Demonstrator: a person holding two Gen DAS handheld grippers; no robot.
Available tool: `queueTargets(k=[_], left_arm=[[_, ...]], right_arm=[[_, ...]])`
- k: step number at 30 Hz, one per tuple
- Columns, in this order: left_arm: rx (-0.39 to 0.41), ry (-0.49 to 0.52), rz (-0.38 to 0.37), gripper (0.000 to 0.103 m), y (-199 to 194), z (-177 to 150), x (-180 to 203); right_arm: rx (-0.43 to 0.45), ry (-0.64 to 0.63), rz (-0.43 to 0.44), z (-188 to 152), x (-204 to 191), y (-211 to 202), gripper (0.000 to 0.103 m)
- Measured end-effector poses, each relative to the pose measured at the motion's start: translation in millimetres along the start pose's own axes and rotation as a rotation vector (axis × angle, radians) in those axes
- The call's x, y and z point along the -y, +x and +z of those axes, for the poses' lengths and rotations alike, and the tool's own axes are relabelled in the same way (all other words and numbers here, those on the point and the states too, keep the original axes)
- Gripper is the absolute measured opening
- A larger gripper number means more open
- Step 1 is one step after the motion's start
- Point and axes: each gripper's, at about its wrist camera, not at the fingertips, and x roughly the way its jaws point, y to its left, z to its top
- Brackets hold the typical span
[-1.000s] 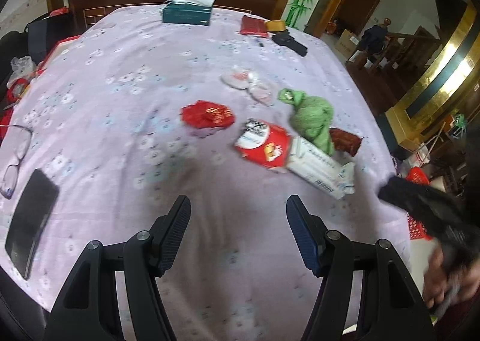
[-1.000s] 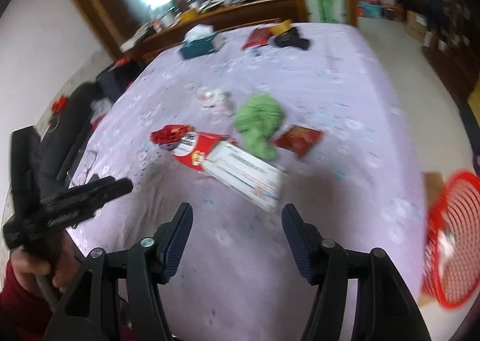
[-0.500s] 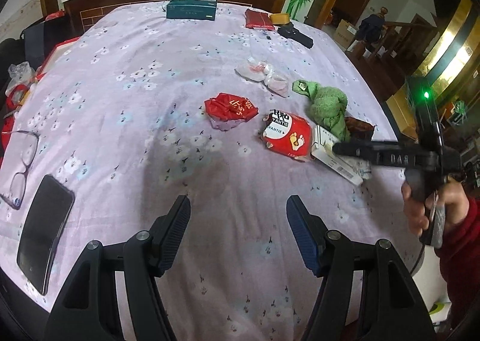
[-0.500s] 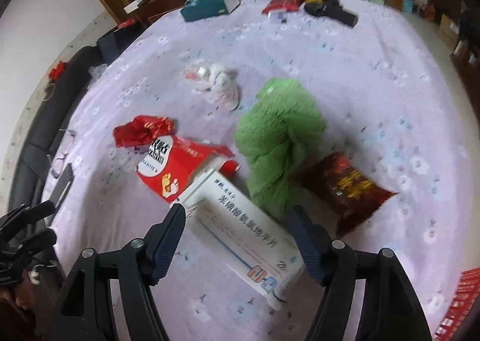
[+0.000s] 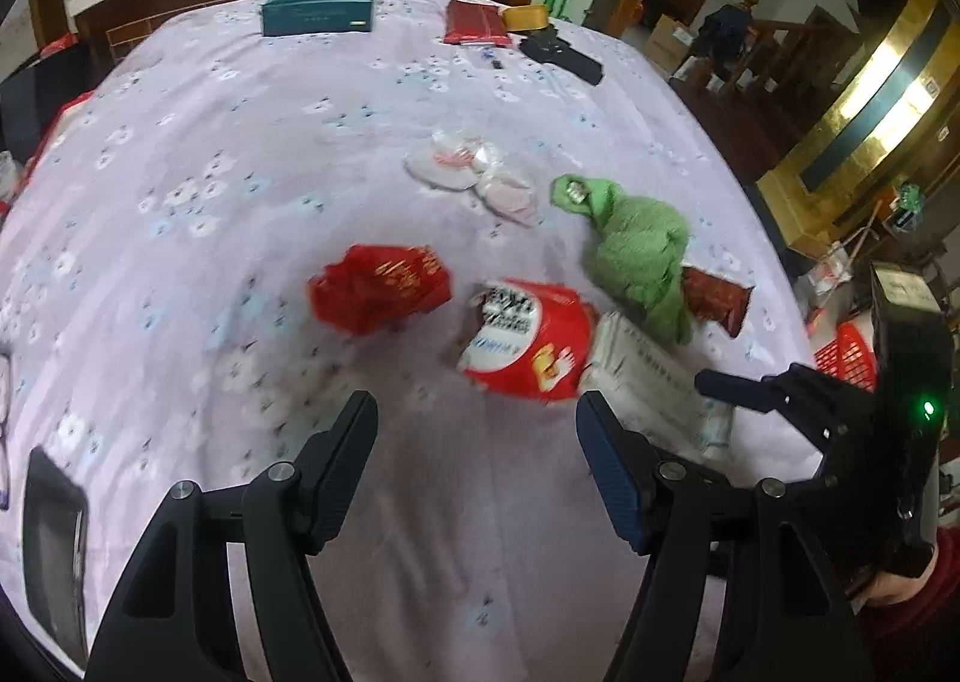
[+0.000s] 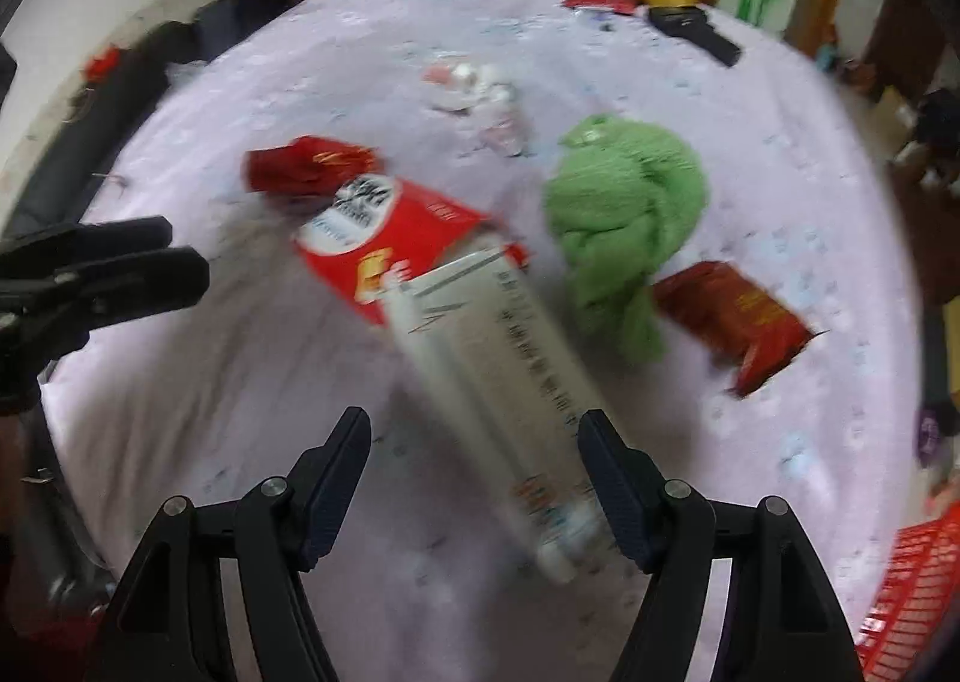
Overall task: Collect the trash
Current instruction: 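Grasp the long white medicine box with blue print using the right tool, then grasp the red YANTIE tissue pack with the left tool and lift it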
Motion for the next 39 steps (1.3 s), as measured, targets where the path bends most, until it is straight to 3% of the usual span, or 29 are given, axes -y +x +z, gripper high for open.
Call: queueTargets(k=[5, 10, 14, 16, 18, 21, 29, 33, 35, 37, 38, 39], left_arm=[[-0.009, 0.011, 0.010, 0.067, 7.5, 6.2, 1.5], [-0.014, 0.012, 0.011, 0.067, 6.3, 6.2, -1.4], [-0.017, 0.006, 0.009, 0.067, 7.4, 8.6, -3.6], [-0.021, 0.015, 0.006, 0.067, 9.8, 9.7, -0.9], [-0.027, 0.032, 0.004, 0.067, 13.5, 10.9, 4.7], [-0.038, 0.055, -0.001, 0.067, 22.6, 13.7, 14.0], [-0.121, 0.102, 0.015, 0.070, 70.0, 22.7, 40.0], [-0.086, 0.126, 0.063, 0.070, 81.7, 28.1, 49.6], [-0.065, 0.134, 0.069, 0.065, 82.3, 29.7, 53.3], [-0.047, 0.143, 0.099, 0.040, 82.6, 28.9, 54.9], [-0.039, 0.147, 0.117, 0.034, 82.4, 28.4, 55.0], [-0.030, 0.143, 0.120, 0.022, 81.0, 28.0, 54.1]], right_arm=[[0.003, -0.068, 0.000, 4.1, 10.9, -2.2, 0.076], [-0.038, -0.132, 0.072, 11.2, 15.4, 12.6, 0.076], [-0.048, -0.158, 0.077, 12.9, 8.8, 21.1, 0.076], [-0.058, -0.157, 0.057, 11.3, 7.6, 25.6, 0.066], [-0.049, -0.148, 0.062, 8.3, 7.3, 22.2, 0.064], [-0.037, -0.088, 0.053, -2.4, 16.0, 11.0, 0.060], [0.027, 0.183, 0.111, -49.6, 56.6, -42.6, 0.060], [0.057, 0.250, 0.114, -66.3, 65.2, -62.7, 0.060], [0.067, 0.272, 0.114, -71.6, 67.6, -68.6, 0.060], [0.074, 0.293, 0.114, -77.8, 67.9, -73.5, 0.060], [0.078, 0.303, 0.117, -79.7, 67.6, -75.1, 0.060], [0.081, 0.315, 0.119, -82.9, 68.1, -77.7, 0.060]])
